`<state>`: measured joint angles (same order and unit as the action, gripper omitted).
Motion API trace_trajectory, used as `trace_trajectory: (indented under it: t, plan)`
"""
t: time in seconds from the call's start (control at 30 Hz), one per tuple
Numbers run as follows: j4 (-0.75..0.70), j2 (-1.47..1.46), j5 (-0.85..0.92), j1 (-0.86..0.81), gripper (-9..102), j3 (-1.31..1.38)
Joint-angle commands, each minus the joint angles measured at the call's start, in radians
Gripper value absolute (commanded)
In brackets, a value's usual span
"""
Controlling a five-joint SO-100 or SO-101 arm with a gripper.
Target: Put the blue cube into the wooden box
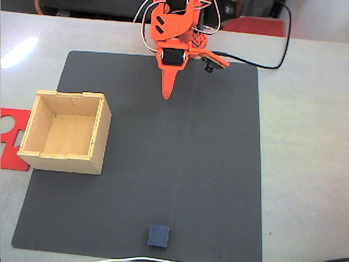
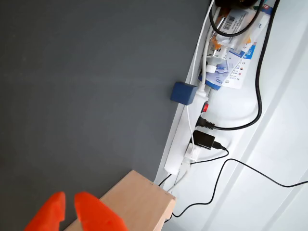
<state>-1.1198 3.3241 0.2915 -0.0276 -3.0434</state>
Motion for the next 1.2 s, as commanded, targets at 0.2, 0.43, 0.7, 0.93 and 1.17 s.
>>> trace_trajectory:
  t: [0.2,0.43,0.7,0.93,1.17]
  plan:
    - [0.063,0.015,-0.278,0.011,0,-0.003]
    - [0.064,0.015,-0.278,0.011,0,-0.003]
    - [0.218,-0.123,-0.187,0.025,0,0.02]
    - [0.374,-0.916,-0.133,-0.021,2,0.551]
    - [0.313,-1.295,-0.026,-0.057,18,1.034]
